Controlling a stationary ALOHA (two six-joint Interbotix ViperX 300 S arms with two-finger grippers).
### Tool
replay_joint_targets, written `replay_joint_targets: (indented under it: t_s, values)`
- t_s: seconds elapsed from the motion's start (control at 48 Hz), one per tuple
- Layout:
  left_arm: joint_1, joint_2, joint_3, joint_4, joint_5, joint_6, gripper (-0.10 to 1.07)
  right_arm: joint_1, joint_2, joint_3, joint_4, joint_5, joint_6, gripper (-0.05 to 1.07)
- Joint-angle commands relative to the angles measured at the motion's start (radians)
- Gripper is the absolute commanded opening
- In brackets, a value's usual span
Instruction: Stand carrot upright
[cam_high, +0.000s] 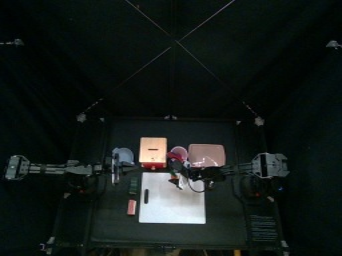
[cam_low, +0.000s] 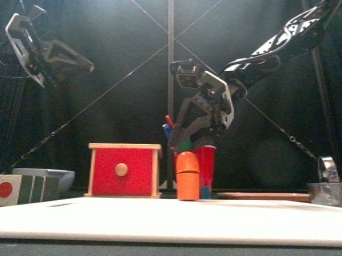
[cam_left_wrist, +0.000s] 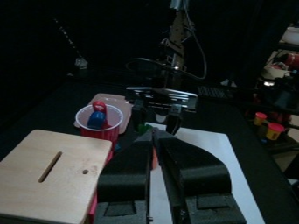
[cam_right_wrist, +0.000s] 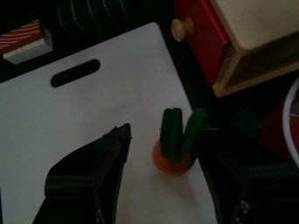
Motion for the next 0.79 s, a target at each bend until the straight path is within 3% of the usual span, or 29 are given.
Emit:
replay_joint_targets:
  t_s: [0.0, 0.771]
  values:
    - [0.003, 0.002, -0.011, 0.0, -0.009, 0.0, 0.51, 0.005, -0.026, -0.015, 0.002, 0.006, 0.002, 0.88]
    - [0.008, 0.002, -0.011, 0.002, -0.003, 0.002, 0.51, 0.006, -0.086, -0.018, 0.008, 0.089, 0.002, 0.97]
